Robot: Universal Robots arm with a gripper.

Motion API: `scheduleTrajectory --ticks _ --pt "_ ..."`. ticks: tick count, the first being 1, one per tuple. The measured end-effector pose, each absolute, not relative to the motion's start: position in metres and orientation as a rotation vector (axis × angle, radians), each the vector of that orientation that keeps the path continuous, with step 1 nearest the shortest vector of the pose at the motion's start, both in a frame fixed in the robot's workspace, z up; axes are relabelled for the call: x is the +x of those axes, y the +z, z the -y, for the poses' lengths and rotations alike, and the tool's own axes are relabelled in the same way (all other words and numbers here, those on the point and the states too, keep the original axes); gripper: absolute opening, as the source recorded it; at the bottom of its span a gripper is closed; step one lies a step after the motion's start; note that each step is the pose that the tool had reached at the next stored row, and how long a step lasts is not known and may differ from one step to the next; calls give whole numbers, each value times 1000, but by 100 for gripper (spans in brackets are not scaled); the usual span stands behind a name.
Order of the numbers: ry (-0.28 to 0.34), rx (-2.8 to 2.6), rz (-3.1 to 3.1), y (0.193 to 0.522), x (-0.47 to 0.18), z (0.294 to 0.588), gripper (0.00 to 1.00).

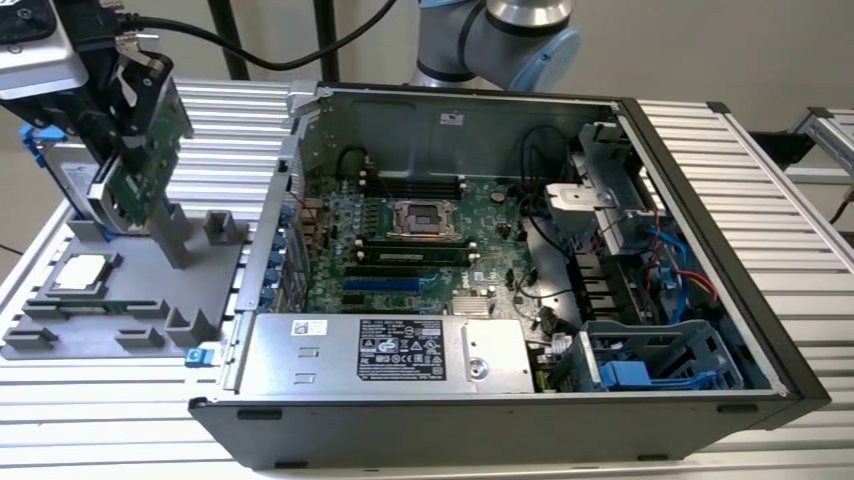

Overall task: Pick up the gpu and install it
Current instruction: 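Pick up the gpu and move the gpu toward the slot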

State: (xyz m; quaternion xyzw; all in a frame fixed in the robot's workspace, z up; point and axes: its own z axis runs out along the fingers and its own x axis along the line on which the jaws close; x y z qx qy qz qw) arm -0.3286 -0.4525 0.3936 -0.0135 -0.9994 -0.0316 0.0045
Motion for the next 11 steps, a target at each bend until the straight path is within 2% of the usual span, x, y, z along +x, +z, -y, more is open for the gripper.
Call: scheduleTrajectory --ticks 11 --pt "-104 -43 3131 399 -329 453 0"
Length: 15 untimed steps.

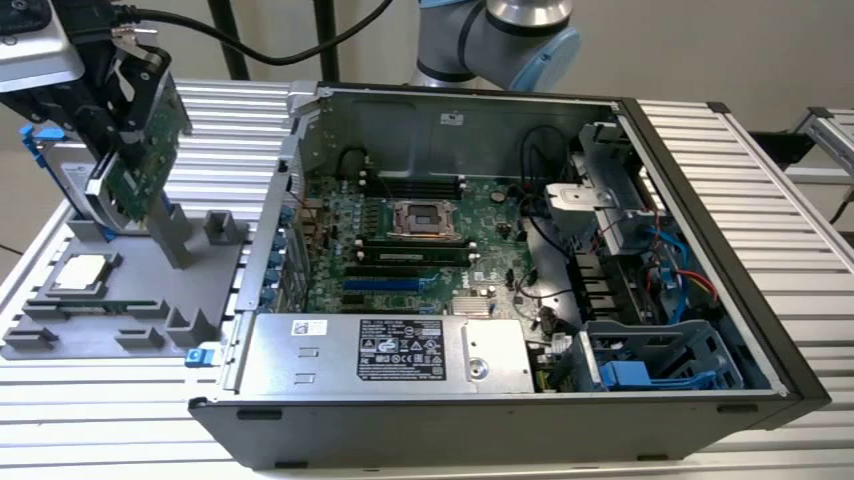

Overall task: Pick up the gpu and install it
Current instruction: 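Pick up the gpu and move the gpu toward the slot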

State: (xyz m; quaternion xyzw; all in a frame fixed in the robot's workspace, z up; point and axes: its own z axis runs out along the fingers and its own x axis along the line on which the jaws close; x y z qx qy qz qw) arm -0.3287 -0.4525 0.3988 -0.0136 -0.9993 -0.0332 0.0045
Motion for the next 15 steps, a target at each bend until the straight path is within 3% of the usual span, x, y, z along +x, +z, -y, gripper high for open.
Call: scheduleTrajectory --ticks 15 --pt "-107 -43 3131 404 -329 452 0"
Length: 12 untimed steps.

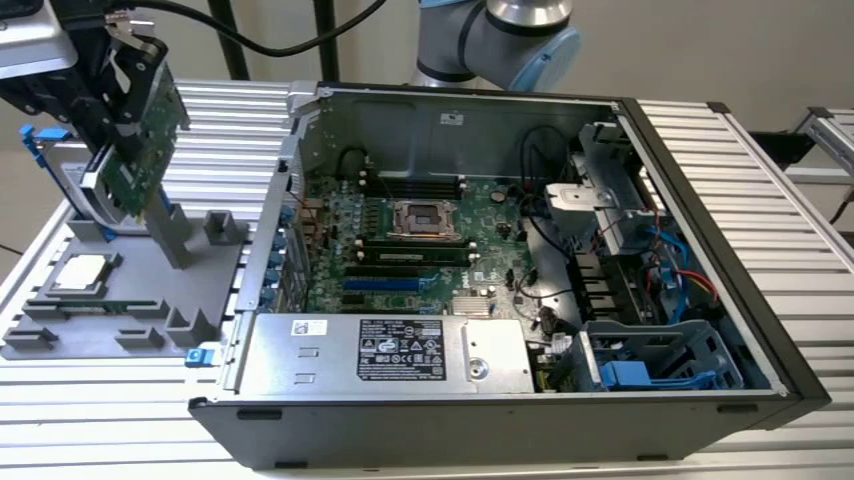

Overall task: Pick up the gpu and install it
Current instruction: 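Pick up the gpu and move the gpu toward the slot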

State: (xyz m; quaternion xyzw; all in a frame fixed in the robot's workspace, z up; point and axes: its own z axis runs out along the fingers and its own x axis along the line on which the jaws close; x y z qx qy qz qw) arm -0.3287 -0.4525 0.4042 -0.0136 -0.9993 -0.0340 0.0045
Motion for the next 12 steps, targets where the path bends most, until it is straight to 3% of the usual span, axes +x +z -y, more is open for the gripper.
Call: scheduleTrajectory --ticks 12 --pt "-106 -42 3130 404 -325 453 0"
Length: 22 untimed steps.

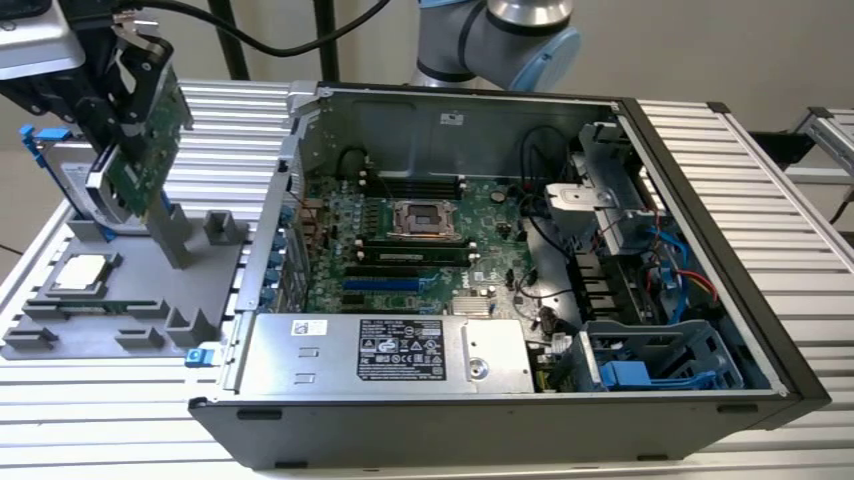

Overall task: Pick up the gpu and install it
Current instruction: 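Pick up the gpu and move the gpu toward the slot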

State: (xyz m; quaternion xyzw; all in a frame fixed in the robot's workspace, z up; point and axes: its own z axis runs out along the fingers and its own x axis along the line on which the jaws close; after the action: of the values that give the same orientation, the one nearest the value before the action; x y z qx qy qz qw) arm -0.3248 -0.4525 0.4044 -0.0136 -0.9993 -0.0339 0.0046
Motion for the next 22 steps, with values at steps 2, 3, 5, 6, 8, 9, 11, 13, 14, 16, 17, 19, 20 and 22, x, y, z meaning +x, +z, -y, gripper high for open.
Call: scheduleTrajectory --ticks 2,3,5,6,8,9,11,13,14,16,17,19,20,22 --pt "-106 -42 3130 404 -322 453 0" --pt "-106 -43 3131 404 -321 452 0" --pt "-106 -43 3130 404 -318 452 0" --pt "-106 -42 3130 404 -317 452 0" --pt "-106 -42 3130 404 -314 453 0" --pt "-106 -43 3130 404 -312 453 0" --pt "-106 -42 3130 404 -309 453 0" --pt "-106 -43 3130 404 -306 453 0" --pt "-105 -45 3131 404 -305 453 0" --pt "-105 -60 3131 404 -303 452 0" --pt "-105 -71 3131 404 -302 452 0" --pt "-105 -91 3130 404 -301 452 0" --pt "-106 -99 3130 404 -300 452 0" --pt "-105 -102 3130 404 -298 452 0"
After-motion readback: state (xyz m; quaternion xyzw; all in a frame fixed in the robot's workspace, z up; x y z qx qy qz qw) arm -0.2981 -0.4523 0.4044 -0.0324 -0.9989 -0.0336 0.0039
